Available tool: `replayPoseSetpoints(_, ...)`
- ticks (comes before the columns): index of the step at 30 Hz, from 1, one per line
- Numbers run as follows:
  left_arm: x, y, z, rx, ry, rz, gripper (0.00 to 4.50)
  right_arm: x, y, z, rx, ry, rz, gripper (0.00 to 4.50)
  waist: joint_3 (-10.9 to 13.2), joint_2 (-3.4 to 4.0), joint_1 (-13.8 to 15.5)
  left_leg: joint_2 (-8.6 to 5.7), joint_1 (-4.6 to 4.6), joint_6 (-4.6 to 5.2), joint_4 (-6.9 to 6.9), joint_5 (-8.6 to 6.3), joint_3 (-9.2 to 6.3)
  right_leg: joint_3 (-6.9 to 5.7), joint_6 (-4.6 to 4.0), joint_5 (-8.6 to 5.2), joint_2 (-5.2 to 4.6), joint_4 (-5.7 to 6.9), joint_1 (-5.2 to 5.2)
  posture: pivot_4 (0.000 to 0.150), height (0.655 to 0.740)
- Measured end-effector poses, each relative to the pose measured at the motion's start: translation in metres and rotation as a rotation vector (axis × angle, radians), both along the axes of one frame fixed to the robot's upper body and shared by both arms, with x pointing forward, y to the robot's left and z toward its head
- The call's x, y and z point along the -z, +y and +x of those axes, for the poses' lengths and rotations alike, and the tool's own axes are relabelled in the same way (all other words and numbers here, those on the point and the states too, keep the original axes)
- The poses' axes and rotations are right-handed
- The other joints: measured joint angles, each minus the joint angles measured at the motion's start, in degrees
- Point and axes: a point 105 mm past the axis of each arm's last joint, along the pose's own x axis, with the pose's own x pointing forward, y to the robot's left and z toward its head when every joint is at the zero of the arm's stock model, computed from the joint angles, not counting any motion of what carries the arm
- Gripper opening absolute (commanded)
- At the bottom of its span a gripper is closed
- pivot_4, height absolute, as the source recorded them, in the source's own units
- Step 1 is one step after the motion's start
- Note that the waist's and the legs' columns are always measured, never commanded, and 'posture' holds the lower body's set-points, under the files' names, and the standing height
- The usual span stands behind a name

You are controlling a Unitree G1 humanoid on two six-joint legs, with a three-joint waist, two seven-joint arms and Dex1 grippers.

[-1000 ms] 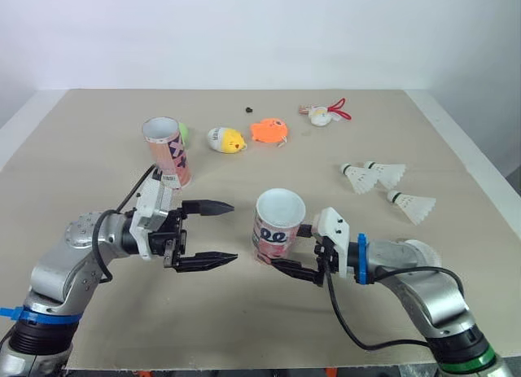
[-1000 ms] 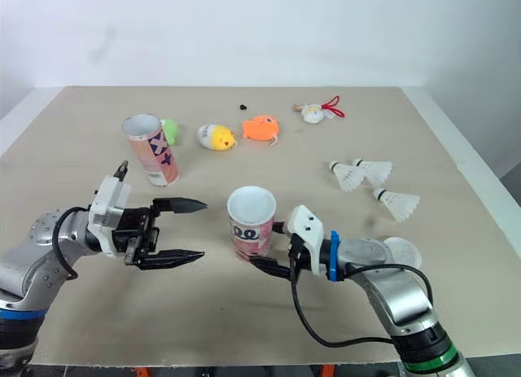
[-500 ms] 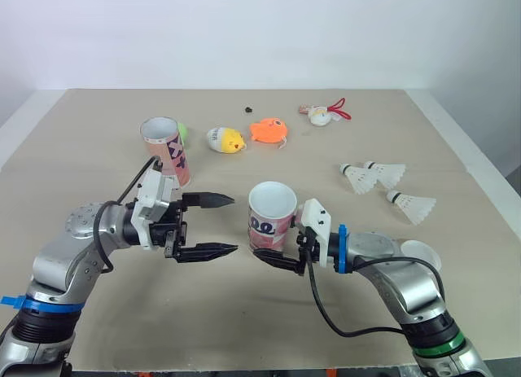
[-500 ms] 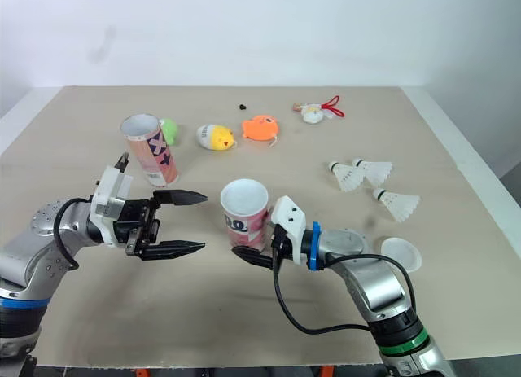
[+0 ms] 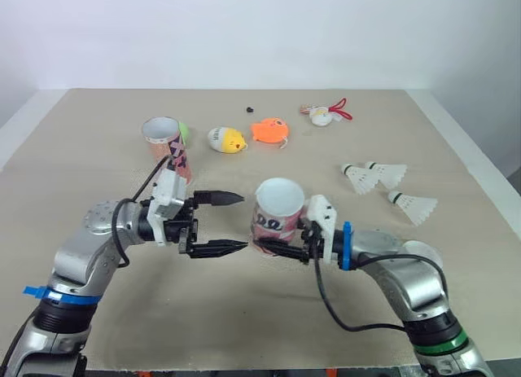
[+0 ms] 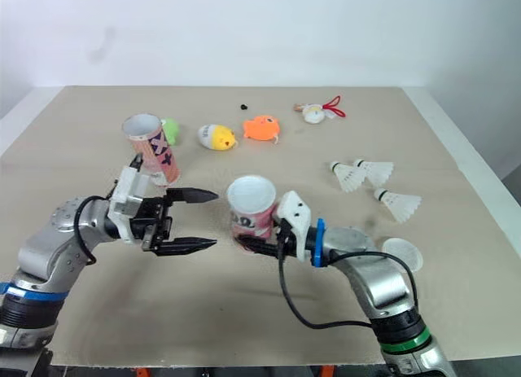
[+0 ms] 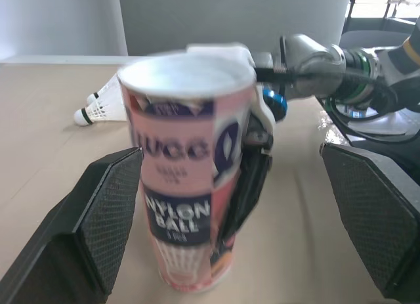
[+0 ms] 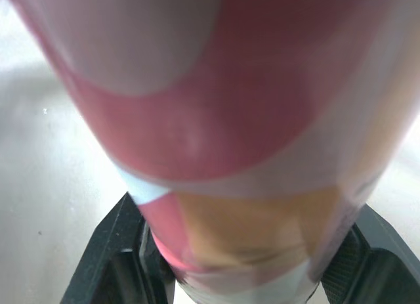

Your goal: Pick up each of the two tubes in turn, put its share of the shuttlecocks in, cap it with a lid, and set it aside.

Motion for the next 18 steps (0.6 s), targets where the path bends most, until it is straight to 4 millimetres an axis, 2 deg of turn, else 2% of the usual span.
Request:
replayPoseSetpoints(3,0.002,-0.01,0.004,0.016,-0.008,-0.001,4.5,-0.026,-0.022,0.005,0.069,-0.011,0.082,2.51,0.0,0.0,0.03,-0.01,-0.03,0.0,0.02,0.0,-0.02,-0.01,0.01,0.01,0.0,0.0,0.01,0.15,0.74)
replayPoseSetpoints(6,0.001,-0.022,0.009,0.041,-0.028,-0.004,4.5,-0.061,-0.059,0.014,0.188,-0.079,0.124,2.51,0.01,0.01,0.14,-0.06,-0.06,0.0,0.06,0.0,-0.01,0.01,0.07,0.04,-0.04,-0.01,0.01,0.15,0.74)
replayPoseSetpoints(8,0.0,-0.03,0.014,0.048,-0.043,-0.005,4.5,-0.088,-0.095,0.024,0.332,-0.157,0.138,2.51,0.01,0.01,0.11,-0.09,-0.05,0.0,0.07,0.0,0.0,0.03,0.09,0.06,-0.04,-0.02,0.03,0.15,0.74)
replayPoseSetpoints(10,0.0,-0.039,0.019,0.058,-0.058,0.007,4.5,-0.107,-0.139,0.038,0.523,-0.197,0.147,2.51,0.01,0.01,0.12,-0.12,-0.03,0.0,0.07,0.0,0.01,0.04,0.1,0.06,-0.06,-0.02,0.05,0.15,0.74)
replayPoseSetpoints(15,0.006,-0.055,0.032,0.054,-0.079,0.034,4.5,-0.123,-0.251,0.058,1.031,-0.208,0.17,2.51,0.0,0.08,-0.05,-0.14,-0.01,0.02,0.01,0.0,0.12,0.2,0.1,0.06,-0.04,-0.02,0.0,0.15,0.74)
replayPoseSetpoints(18,0.009,-0.065,0.036,0.056,-0.086,0.038,4.5,-0.121,-0.292,0.061,1.224,-0.185,0.183,2.51,-0.02,0.1,-0.23,-0.13,0.11,0.05,-0.09,-0.02,0.22,0.36,0.07,0.07,0.0,-0.02,0.0,0.15,0.74)
